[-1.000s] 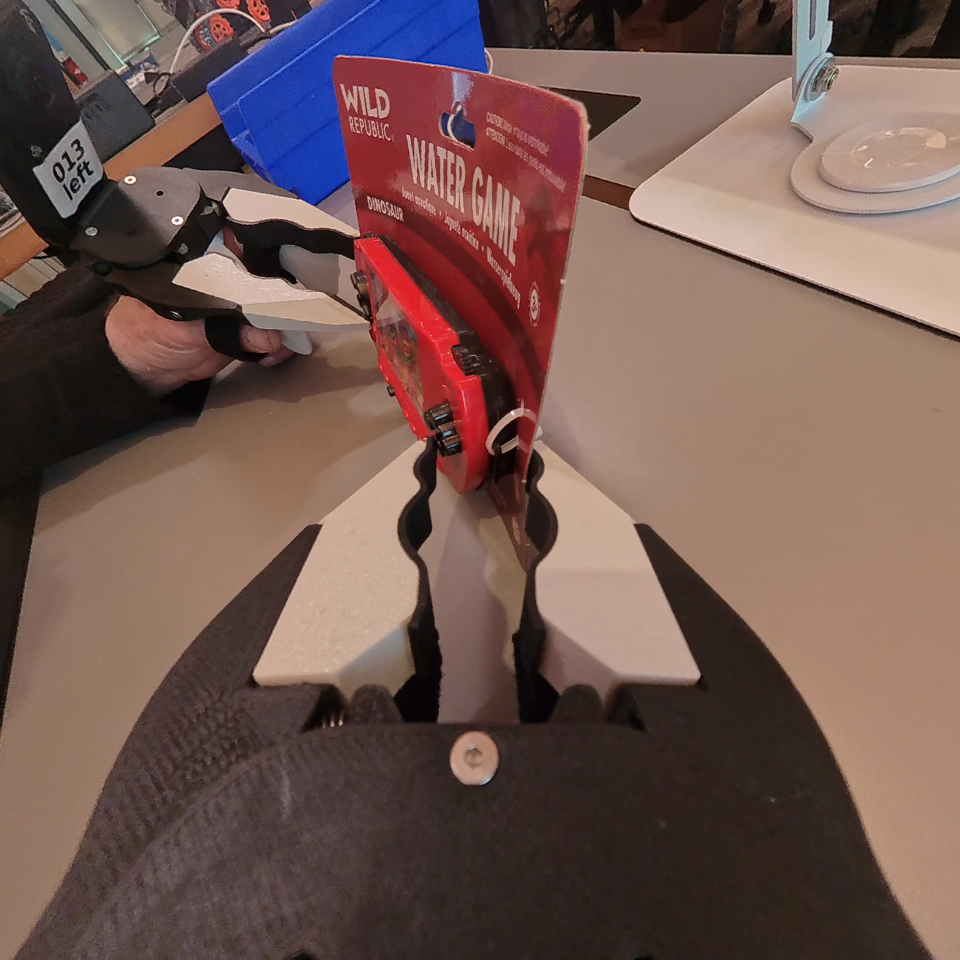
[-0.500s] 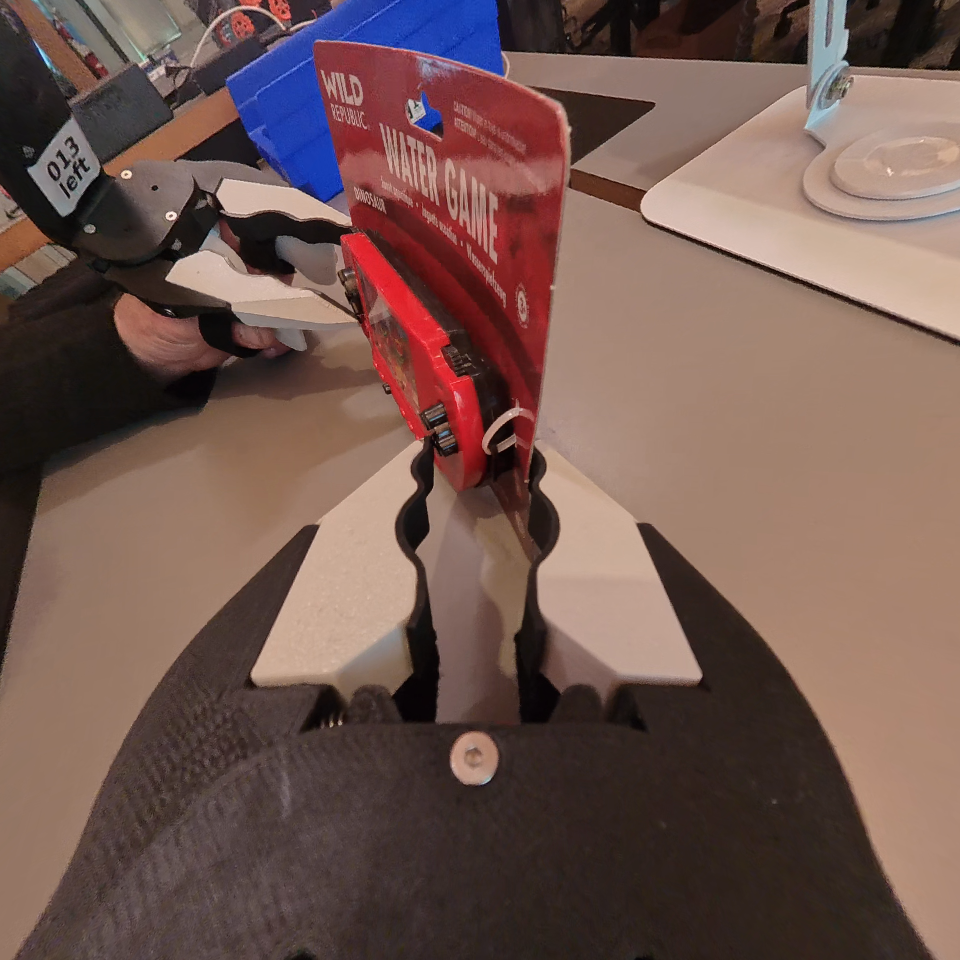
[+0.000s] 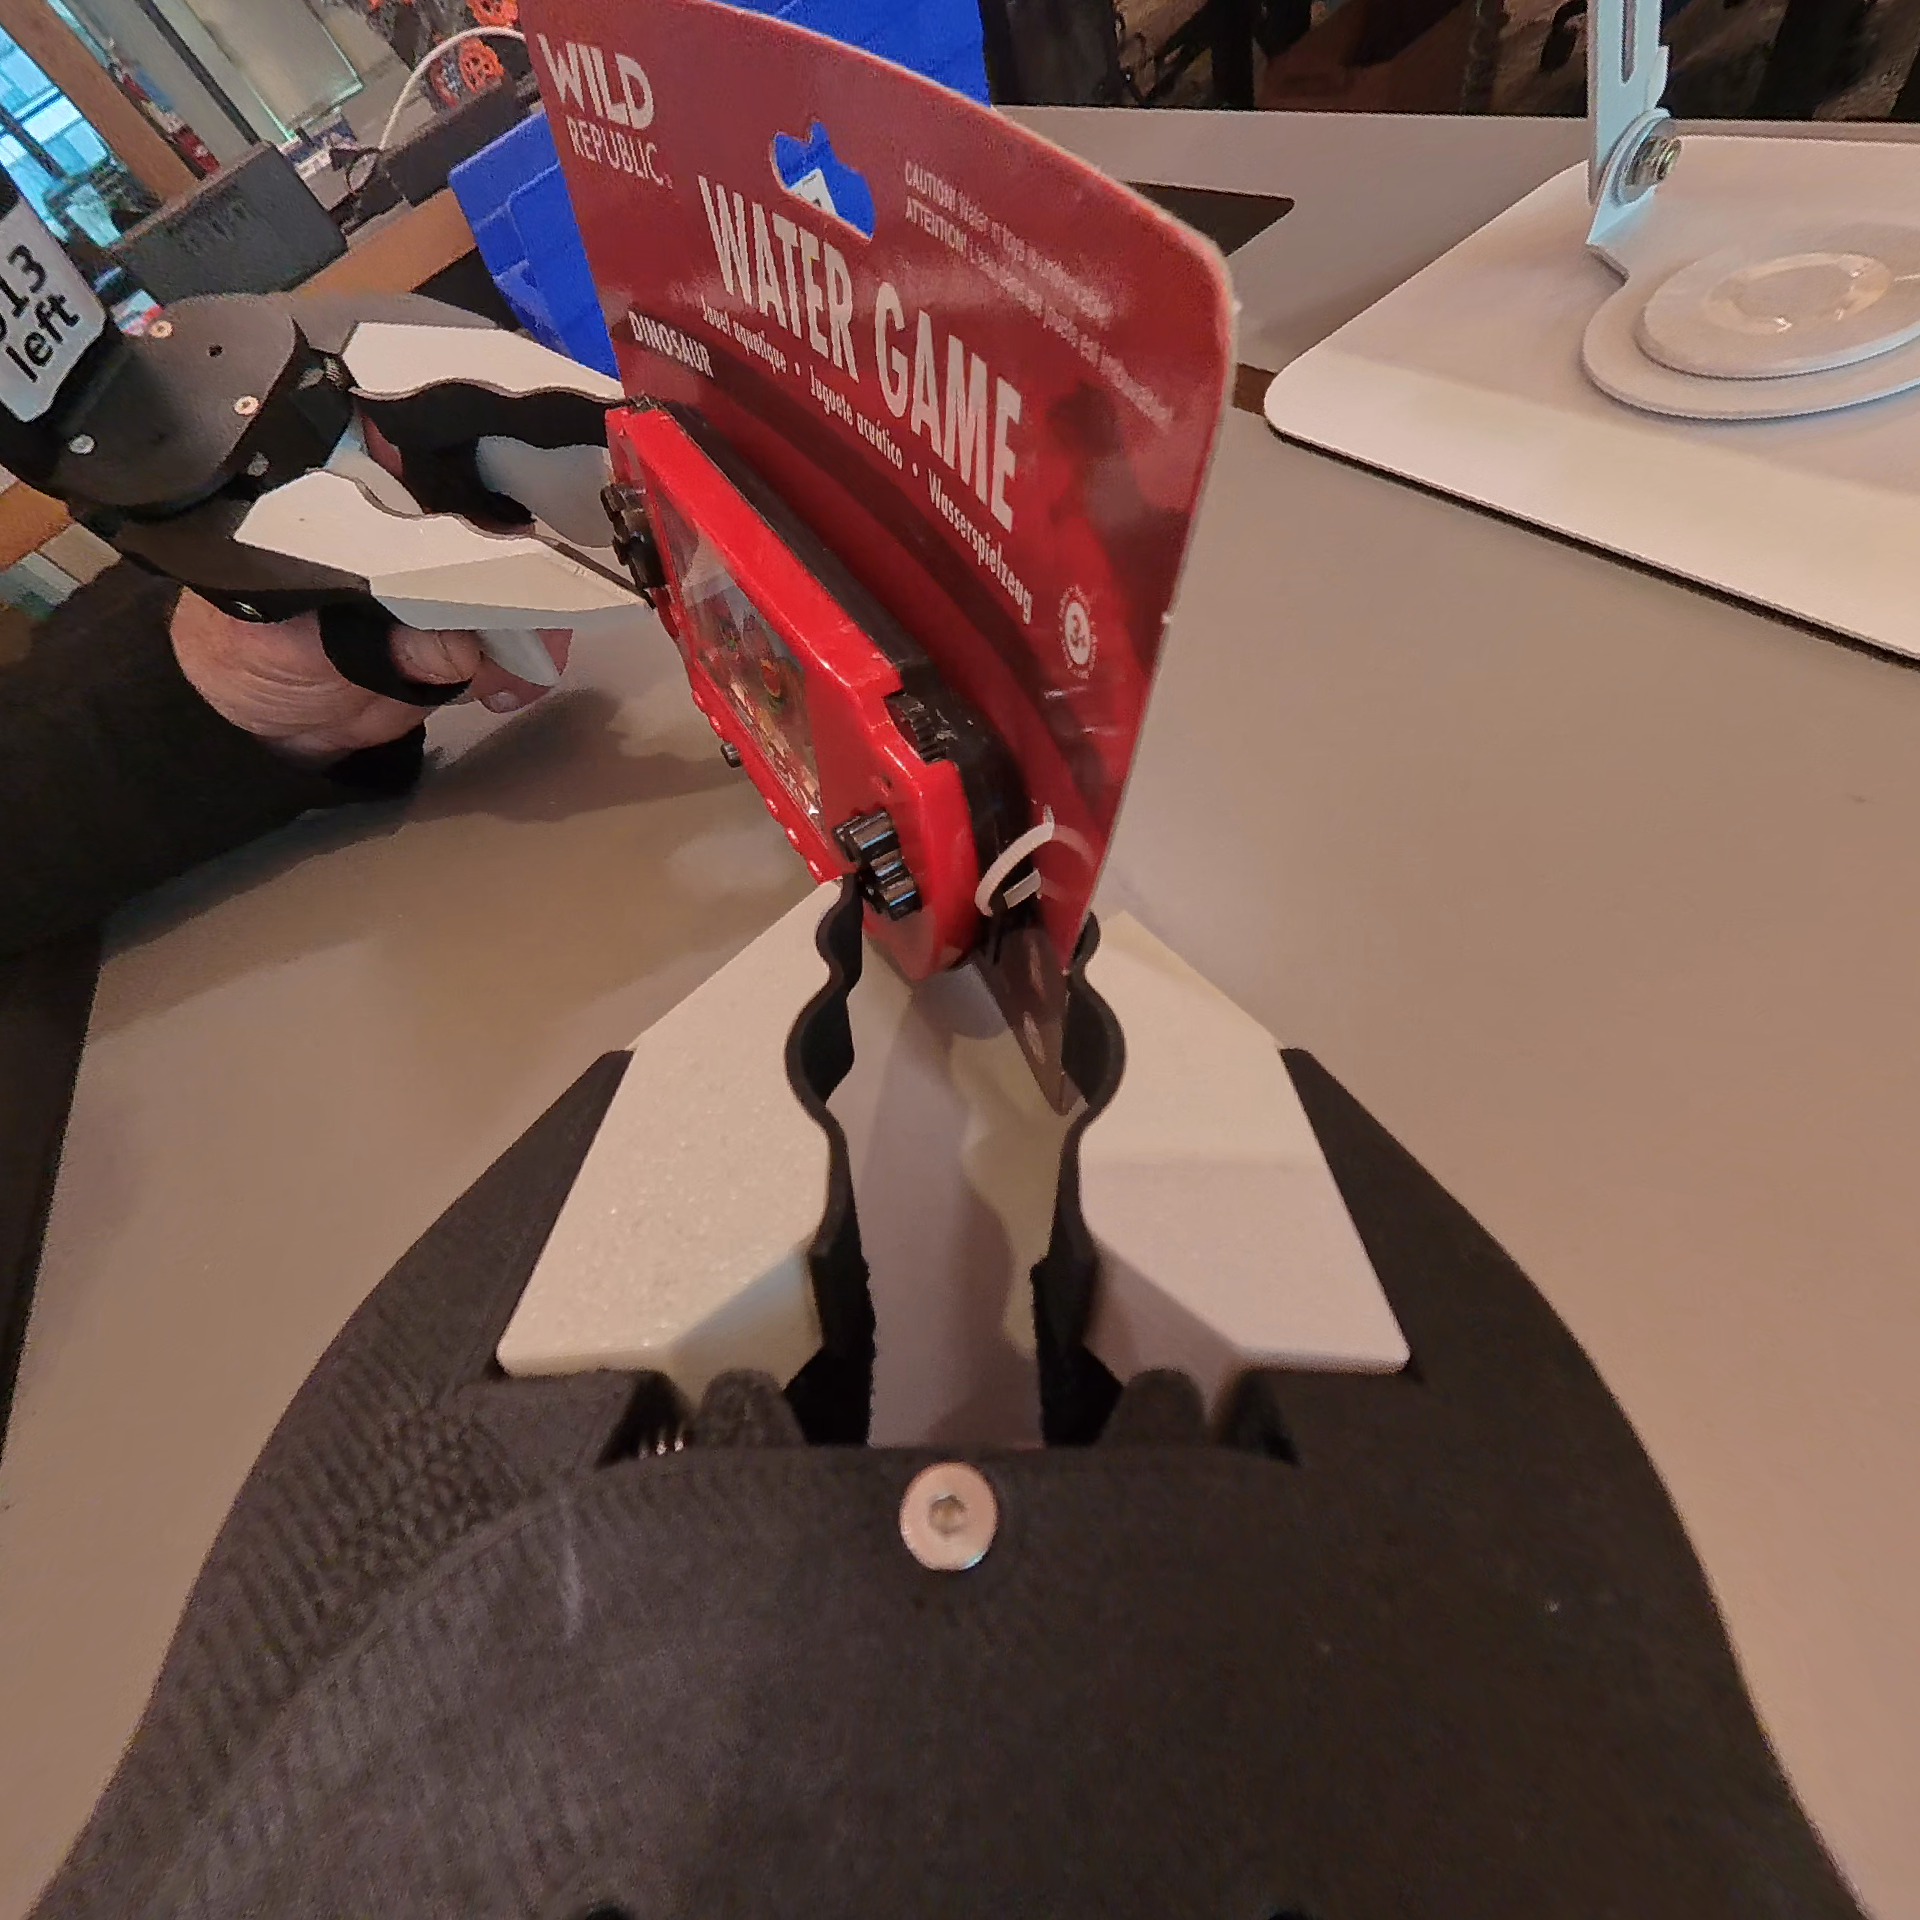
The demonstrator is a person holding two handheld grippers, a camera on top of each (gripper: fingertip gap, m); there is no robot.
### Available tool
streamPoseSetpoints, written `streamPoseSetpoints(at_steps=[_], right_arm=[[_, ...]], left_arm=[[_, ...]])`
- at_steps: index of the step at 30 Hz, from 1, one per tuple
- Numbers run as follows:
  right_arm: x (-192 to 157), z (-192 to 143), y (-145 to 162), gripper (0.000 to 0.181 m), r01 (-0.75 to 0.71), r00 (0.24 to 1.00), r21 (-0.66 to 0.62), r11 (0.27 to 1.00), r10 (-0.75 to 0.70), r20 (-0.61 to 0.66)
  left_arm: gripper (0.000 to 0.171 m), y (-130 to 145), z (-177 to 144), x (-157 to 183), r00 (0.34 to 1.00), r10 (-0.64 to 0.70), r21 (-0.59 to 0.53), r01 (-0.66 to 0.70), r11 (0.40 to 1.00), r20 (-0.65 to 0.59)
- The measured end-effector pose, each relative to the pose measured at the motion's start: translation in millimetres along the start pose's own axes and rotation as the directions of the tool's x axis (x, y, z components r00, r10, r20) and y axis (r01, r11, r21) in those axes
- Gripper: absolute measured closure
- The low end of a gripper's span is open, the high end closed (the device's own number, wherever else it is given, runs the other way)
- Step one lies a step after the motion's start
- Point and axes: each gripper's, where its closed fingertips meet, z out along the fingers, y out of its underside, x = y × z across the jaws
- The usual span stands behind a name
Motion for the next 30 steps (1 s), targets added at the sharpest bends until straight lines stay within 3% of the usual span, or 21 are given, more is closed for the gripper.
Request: streamPoseSetpoints(at_steps=[30], right_arm=[[-4, -14, -17, 0.146, -0.083, 0.994, 0.120, 0.989, 0.073, 0.082]], left_arm=[[0.128, -67, -2, 4, 0.998, 0.063, 0.028, -0.063, 0.998, 0.026]])
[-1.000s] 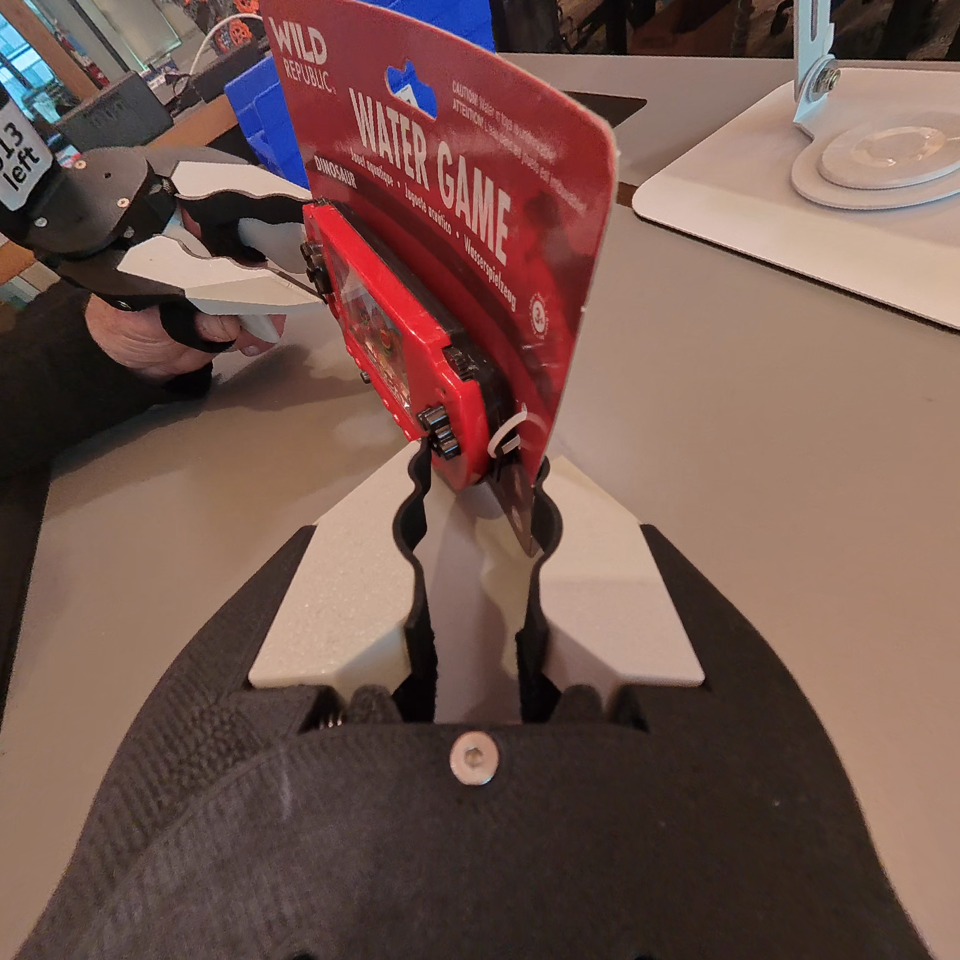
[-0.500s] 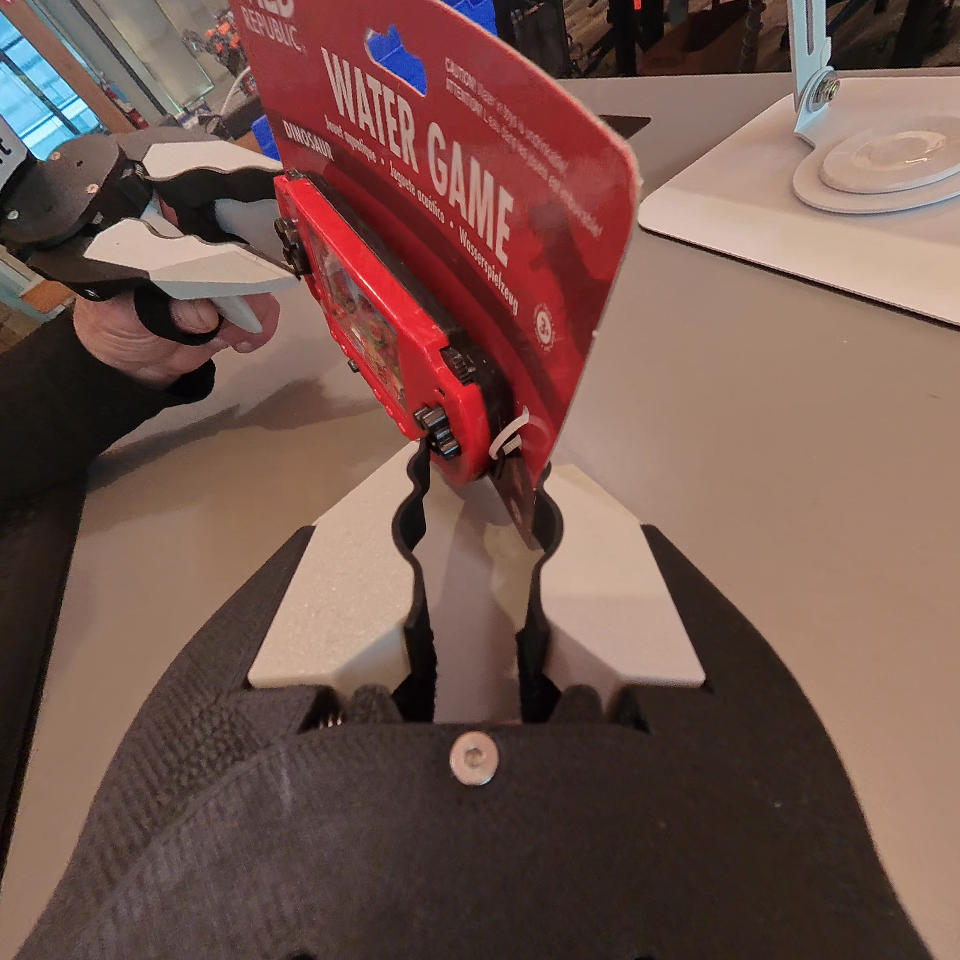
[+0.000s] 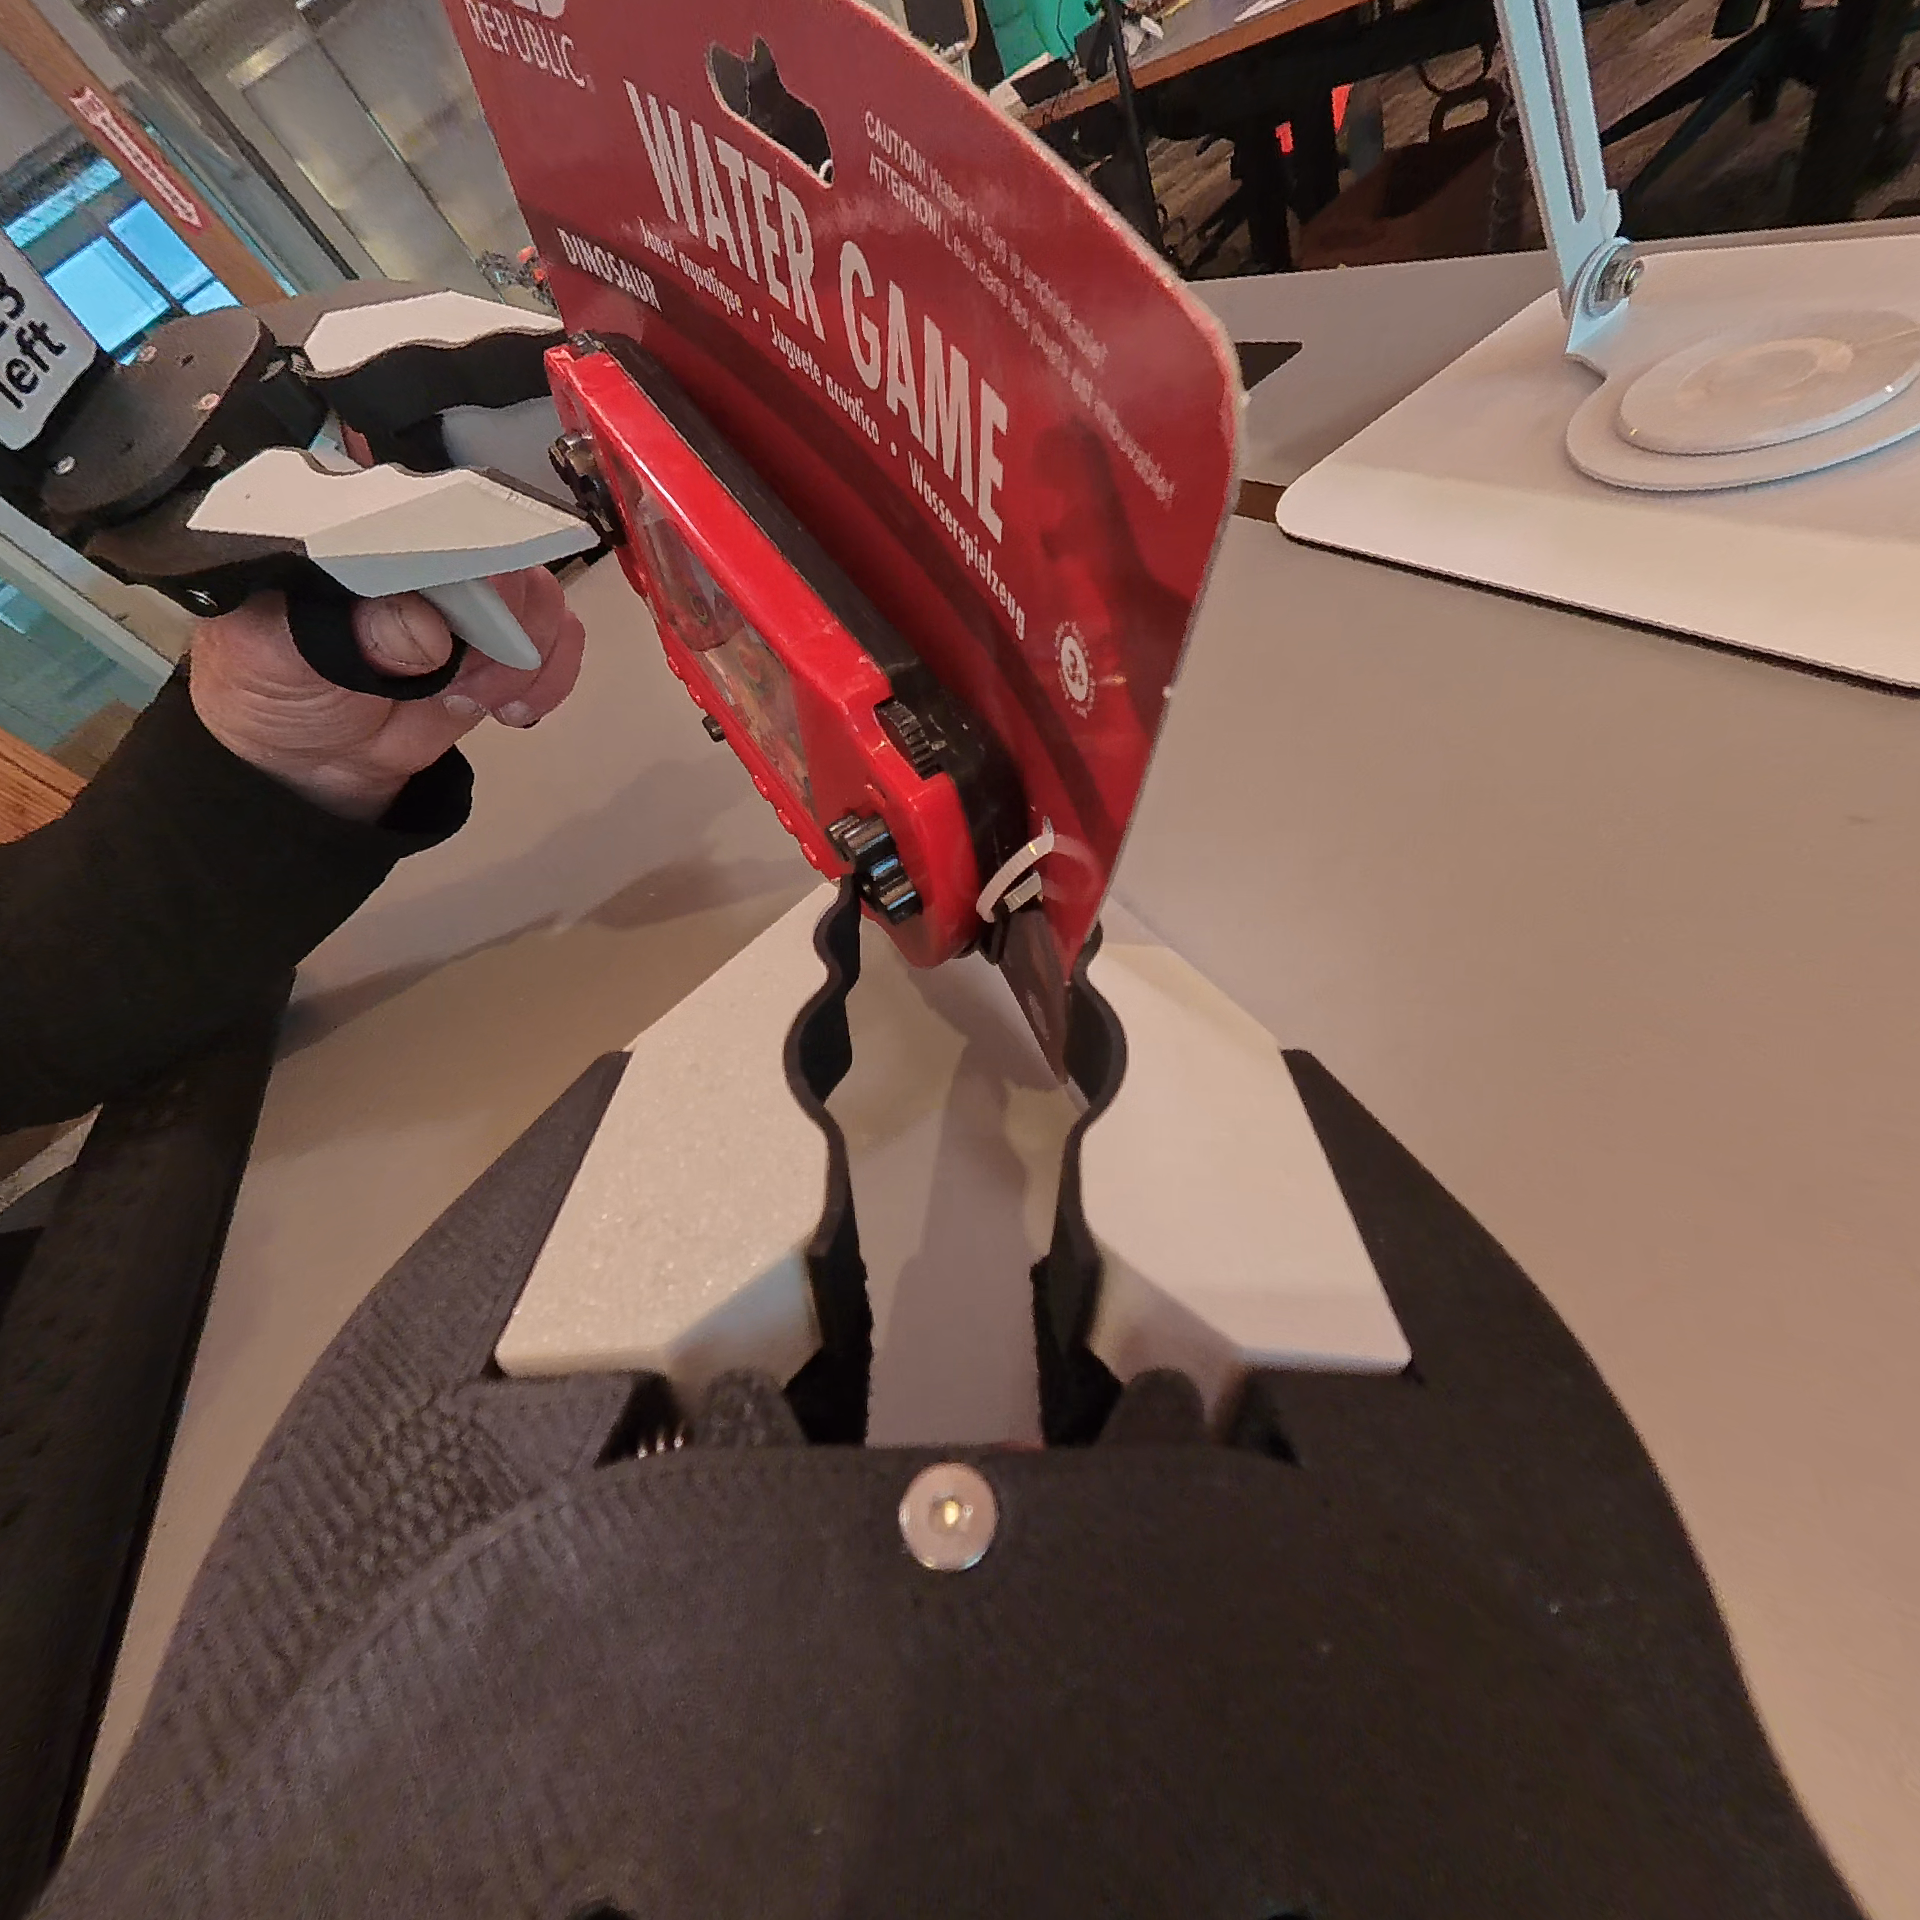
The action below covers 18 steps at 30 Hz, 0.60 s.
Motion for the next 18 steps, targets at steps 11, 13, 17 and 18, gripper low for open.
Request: streamPoseSetpoints(at_steps=[11, 13, 17, 18], right_arm=[[12, 5, 18, 0.146, 0.101, 0.987, -0.131, 0.986, -0.115, -0.110], [14, 5, 18, 0.147, 0.135, 0.978, -0.155, 0.979, -0.156, -0.138], [10, 2, 9, 0.148, 0.166, 0.971, -0.139, 0.976, -0.187, -0.149], [10, 2, 9, 0.148, 0.169, 0.970, -0.142, 0.975, -0.190, -0.153]], left_arm=[[0.125, 41, 9, 0, 0.999, -0.034, 0.003, 0.034, 0.999, -0.016], [0.125, 56, 11, -2, 0.998, -0.059, -0.009, 0.059, 0.998, -0.022], [0.125, 60, 11, -4, 0.995, -0.093, 0.003, 0.093, 0.996, -0.021], [0.125, 61, 12, -3, 0.995, -0.099, -0.006, 0.099, 0.995, -0.022]])
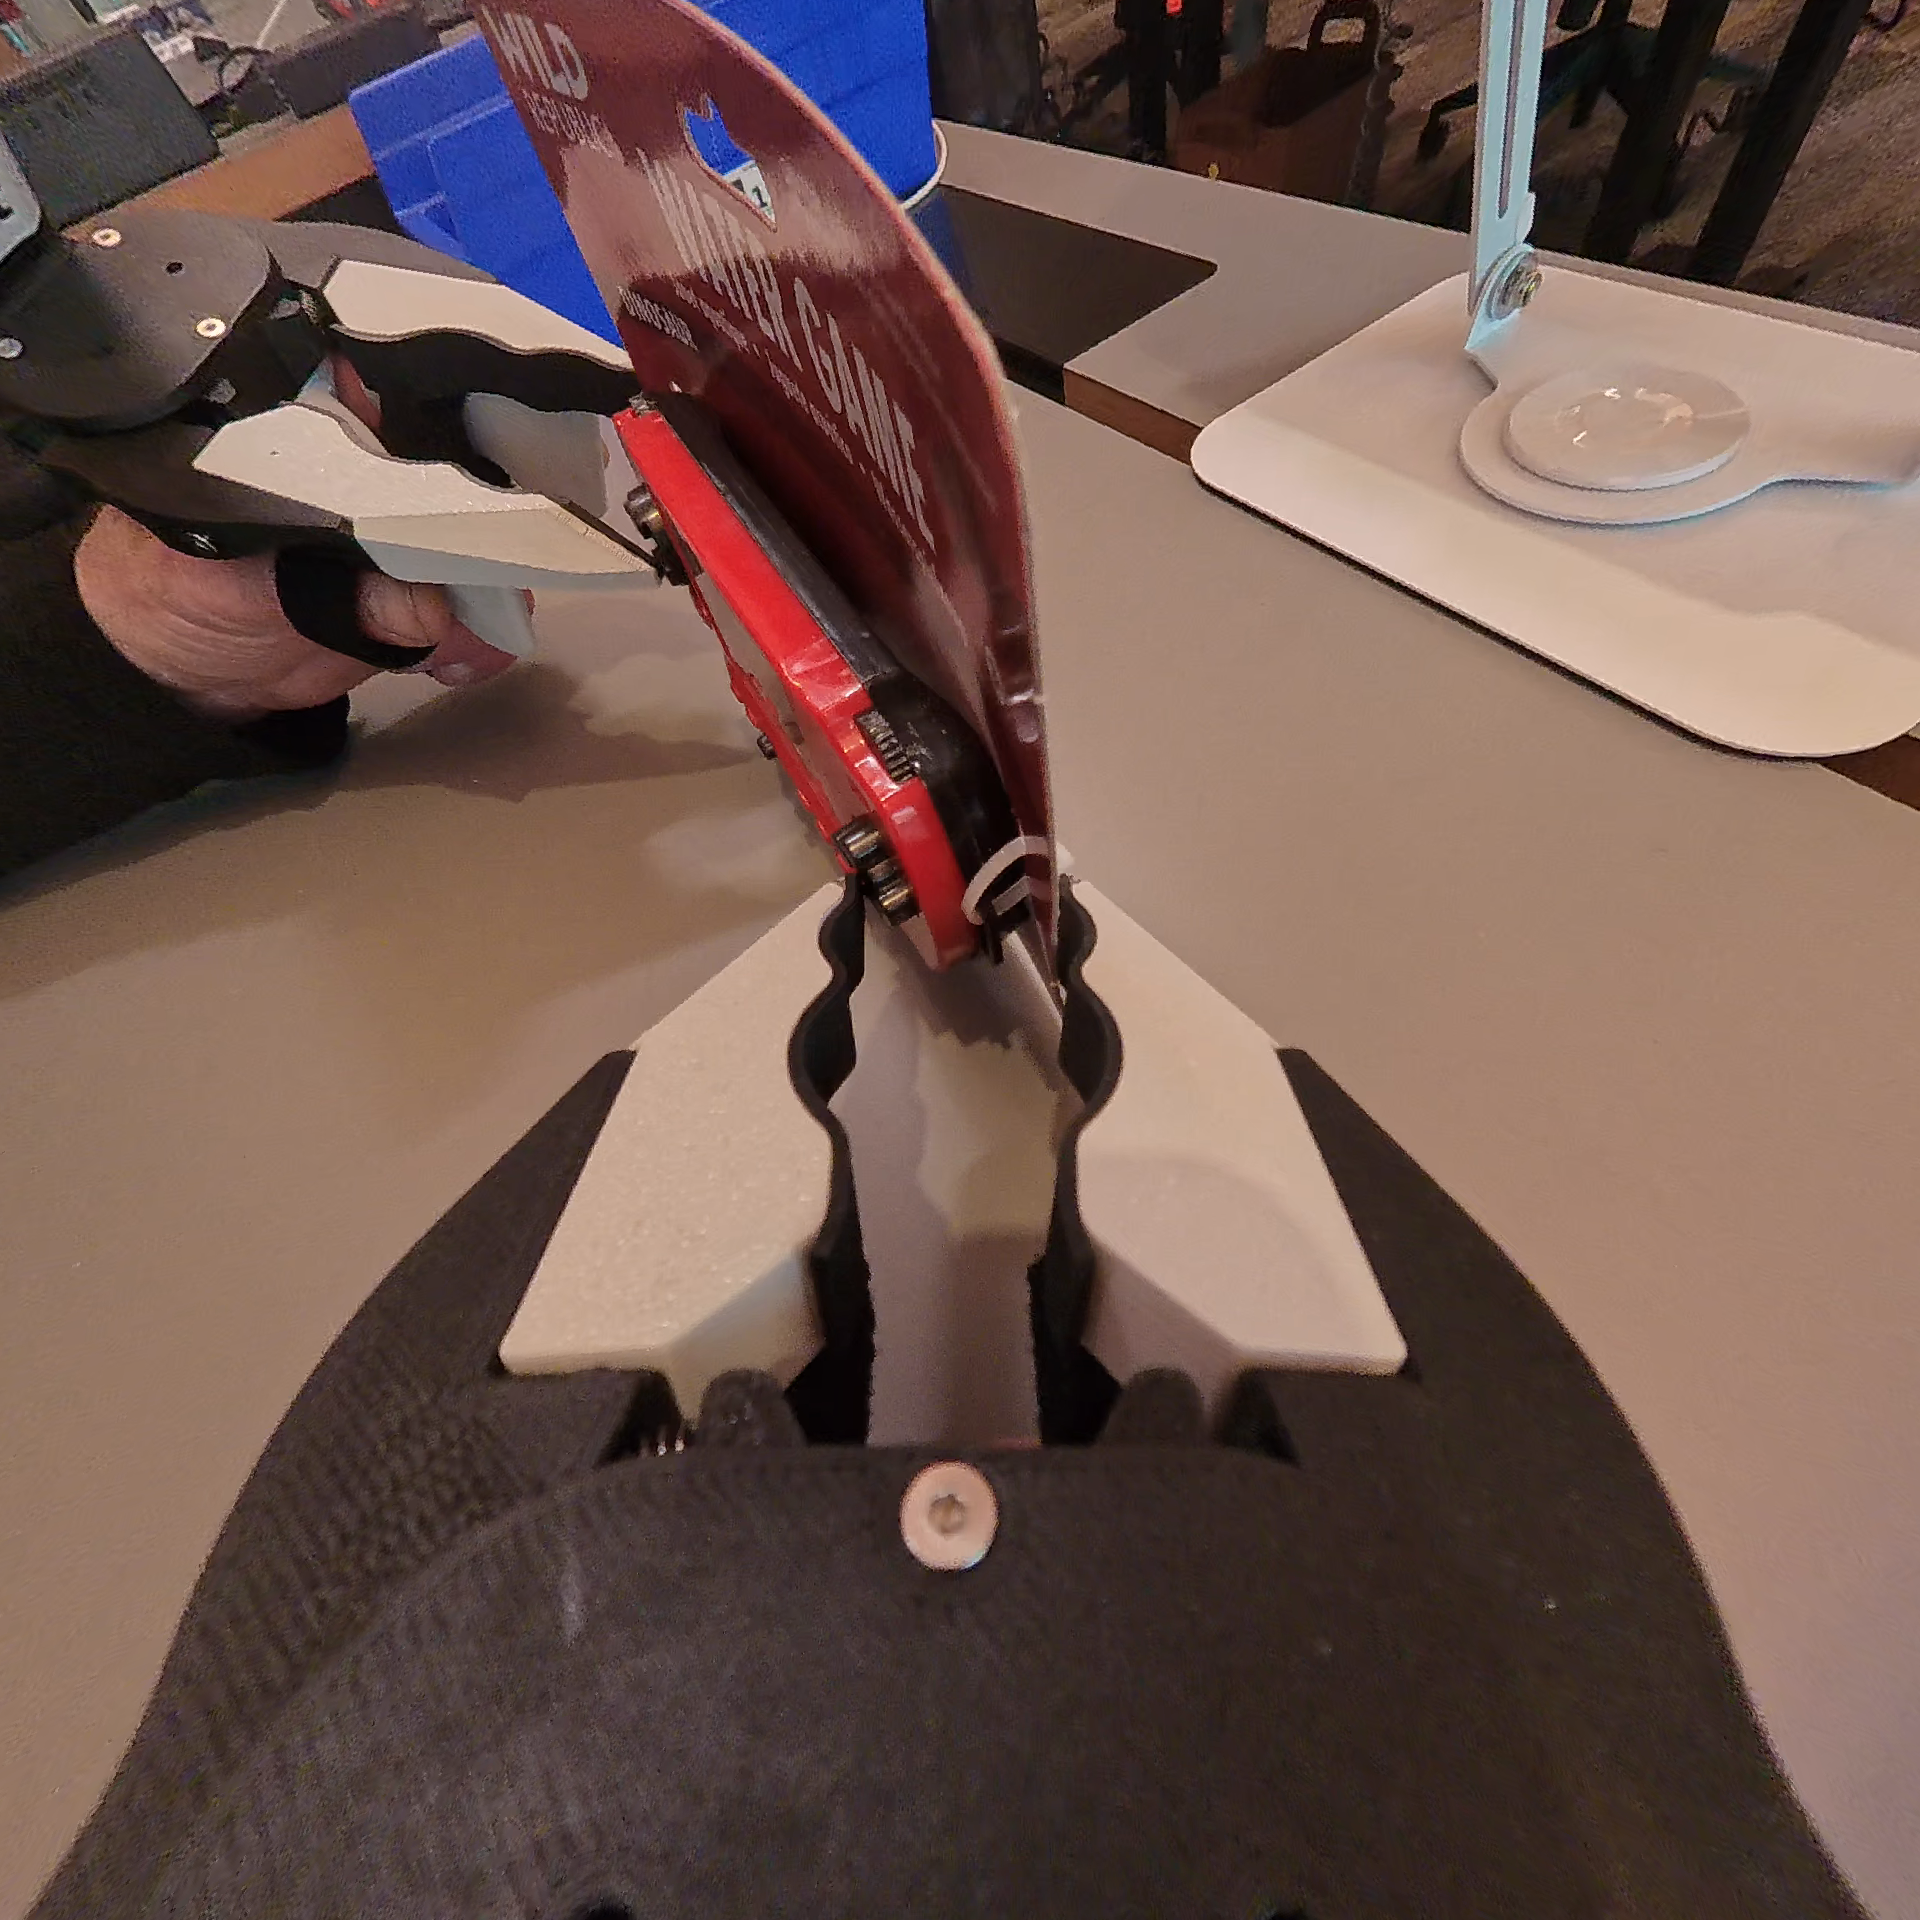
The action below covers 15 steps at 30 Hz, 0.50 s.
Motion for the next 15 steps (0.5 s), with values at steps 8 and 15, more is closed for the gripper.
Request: streamPoseSetpoints(at_steps=[8, 15], right_arm=[[-1, -2, -1, 0.149, -0.012, 1.000, -0.028, 1.000, 0.012, -0.009], [1, 3, 9, 0.148, -0.068, 0.998, -0.071, 0.995, 0.068, 0.000]], left_arm=[[0.126, 9, 4, -1, 1.000, -0.027, -0.065, 0.027, 0.998, 0.001], [0.124, 27, 11, -1, 0.999, -0.048, -0.157, 0.048, 0.987, 0.000]])
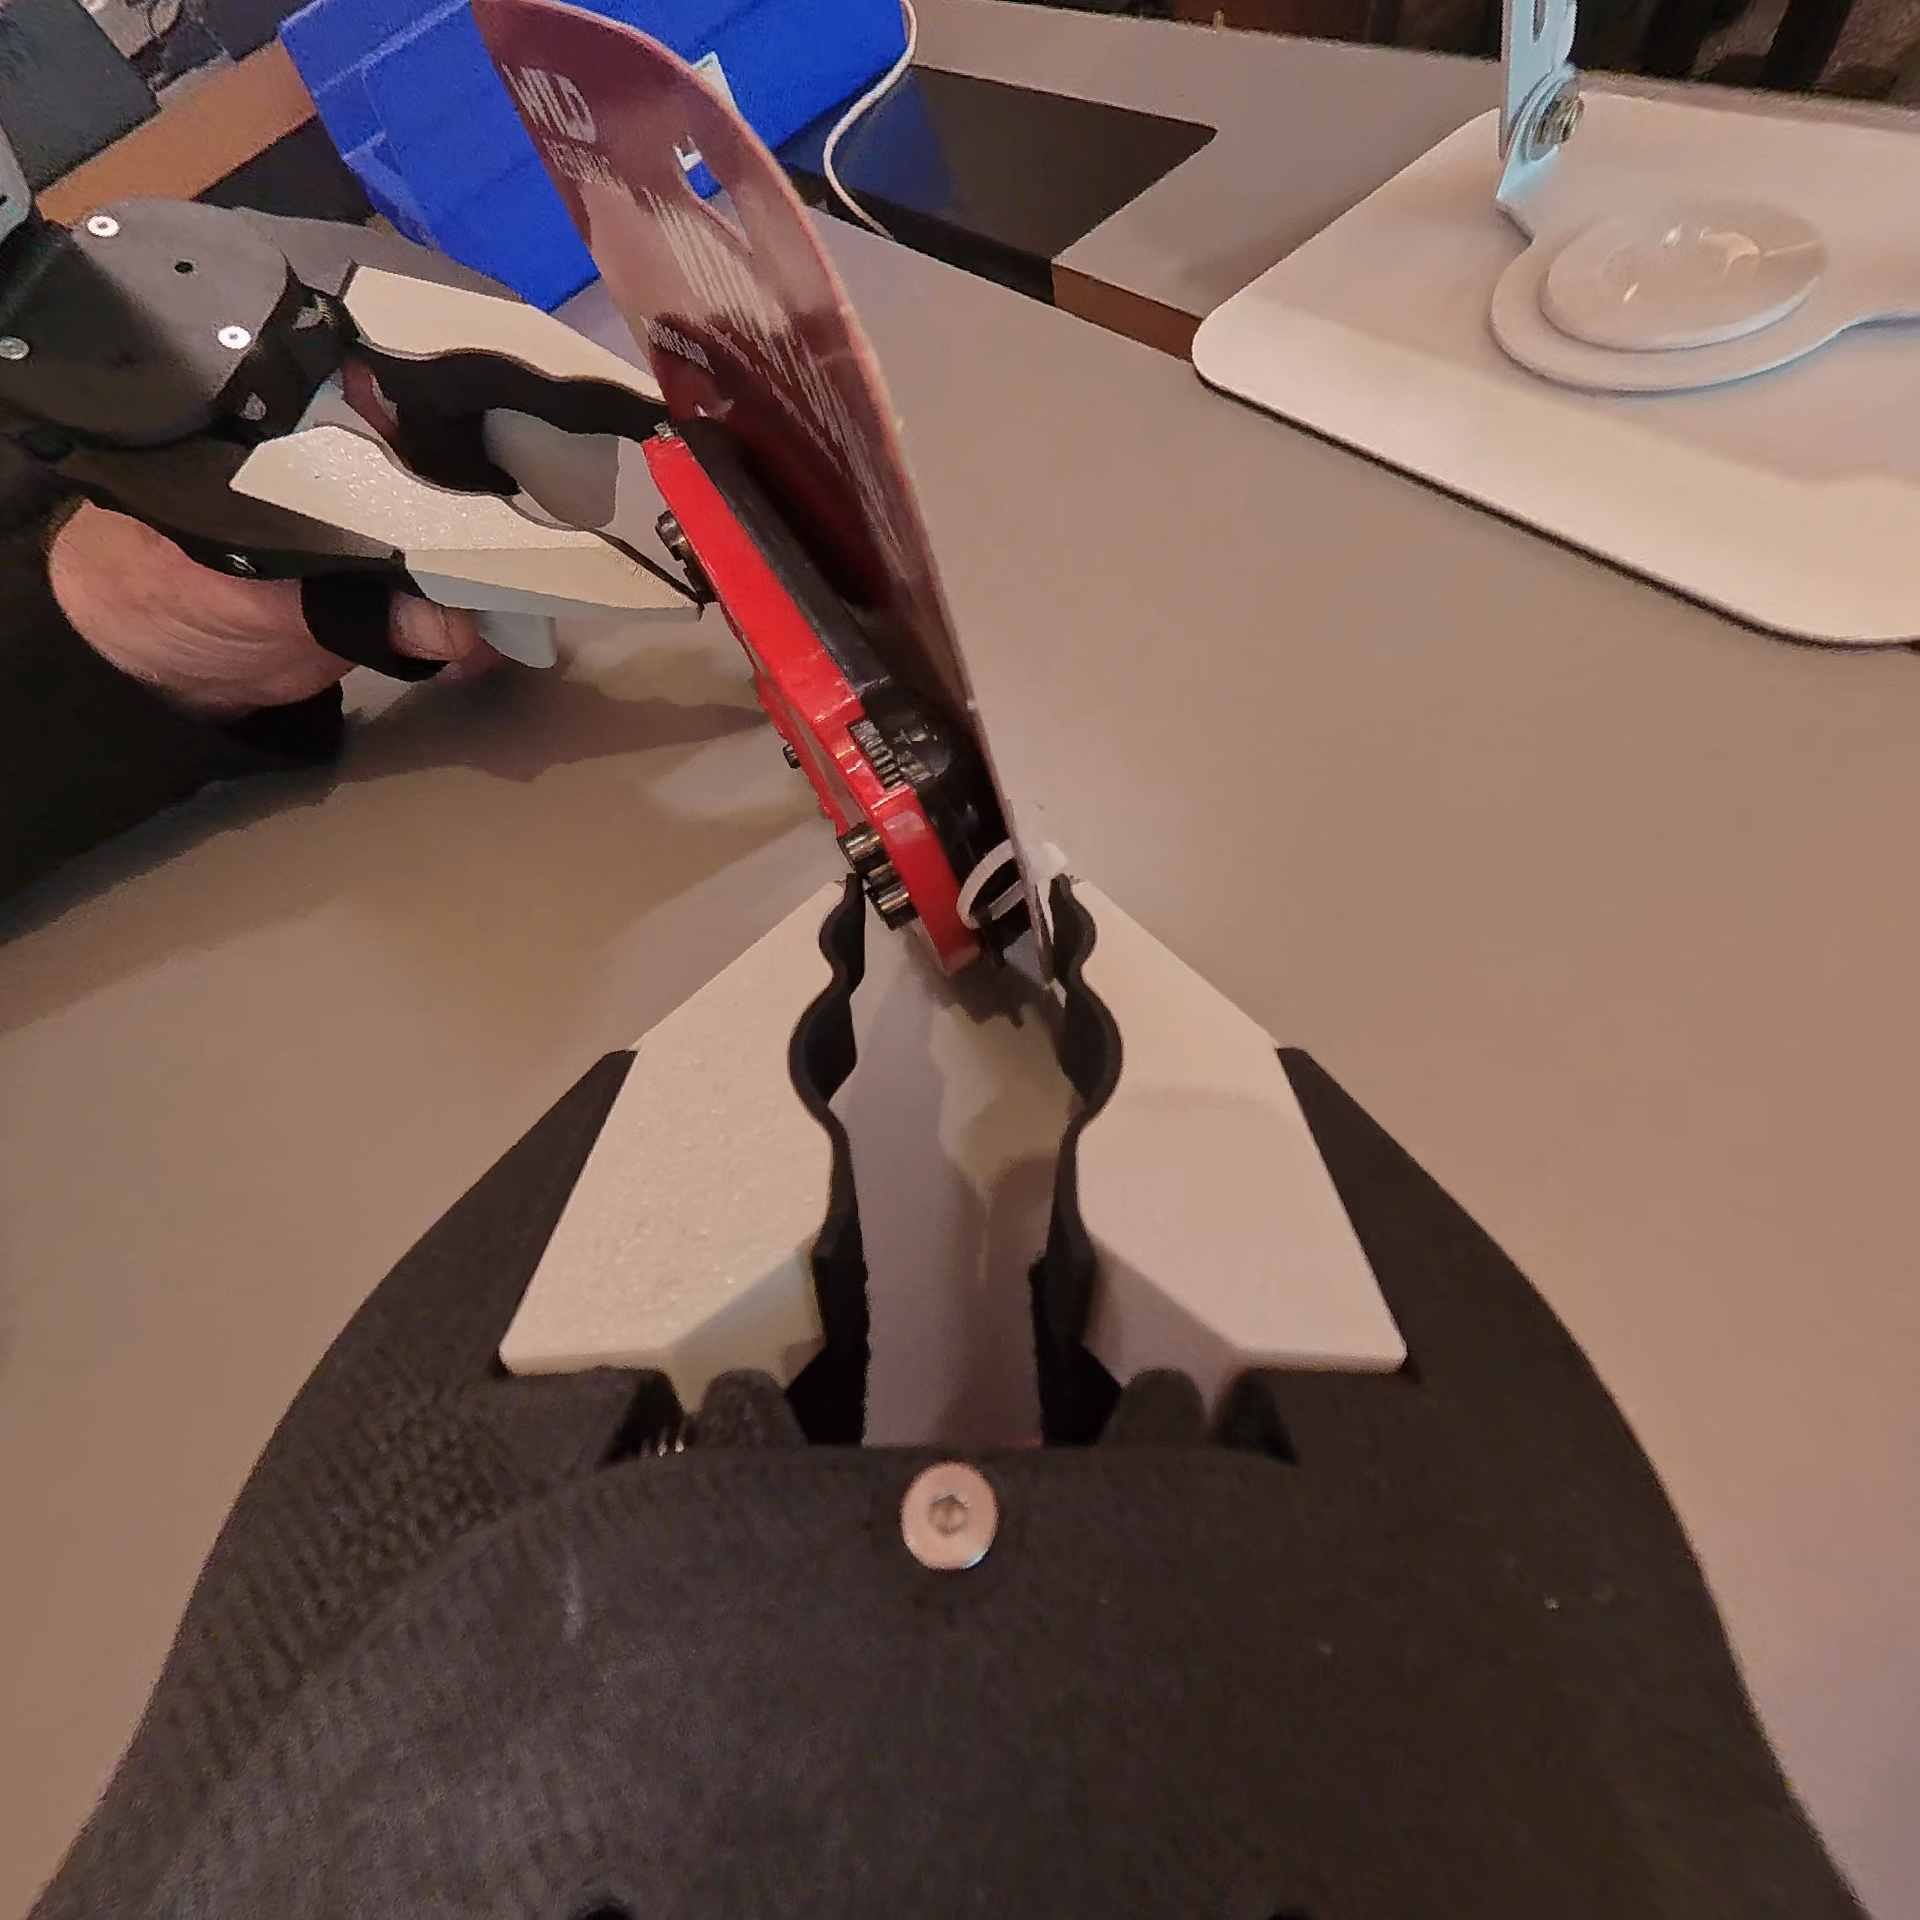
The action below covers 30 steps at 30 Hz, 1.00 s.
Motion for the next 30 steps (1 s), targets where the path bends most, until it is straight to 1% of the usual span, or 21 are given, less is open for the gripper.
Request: streamPoseSetpoints(at_steps=[4, 5, 8, 12, 15, 20, 22, 25, 30], right_arm=[[2, 1, 0, 0.144, -0.024, 1.000, 0.009, 1.000, 0.024, 0.004], [1, 1, -1, 0.139, -0.026, 1.000, 0.013, 1.000, 0.026, 0.005], [2, 0, -5, 0.138, -0.046, 0.999, 0.037, 0.998, 0.046, 0.019], [3, -4, -10, 0.143, -0.097, 0.994, 0.097, 0.991, 0.092, 0.058], [6, -5, -12, 0.145, -0.128, 0.990, 0.116, 0.985, 0.120, 0.075], [6, -5, -11, 0.148, -0.129, 0.989, 0.112, 0.985, 0.120, 0.083], [5, -5, -11, 0.148, -0.125, 0.990, 0.110, 0.986, 0.116, 0.085], [6, -4, -12, 0.149, -0.131, 0.989, 0.117, 0.984, 0.122, 0.083], [8, -3, -12, 0.152, -0.143, 0.987, 0.122, 0.982, 0.133, 0.085]], left_arm=[[0.124, 0, 3, -2, 1.000, 0.001, -0.020, -0.001, 1.000, -0.002], [0.123, -1, 4, -3, 1.000, -0.001, -0.022, 0.001, 1.000, -0.003], [0.124, -1, 6, -4, 1.000, -0.020, -0.028, 0.020, 0.999, -0.019], [0.124, -2, 8, -4, 0.999, -0.019, -0.038, 0.018, 0.999, -0.034], [0.125, -3, 10, -3, 0.998, -0.038, -0.042, 0.035, 0.999, -0.058], [0.129, -4, 8, -3, 0.990, -0.065, -0.062, 0.058, 0.996, -0.123], [0.127, -4, 8, -3, 0.988, -0.071, -0.061, 0.063, 0.996, -0.137], [0.125, -5, 10, -4, 0.989, -0.072, -0.052, 0.066, 0.996, -0.127], [0.131, -5, 12, -6, 0.994, -0.062, -0.058, 0.057, 0.997, -0.092]])
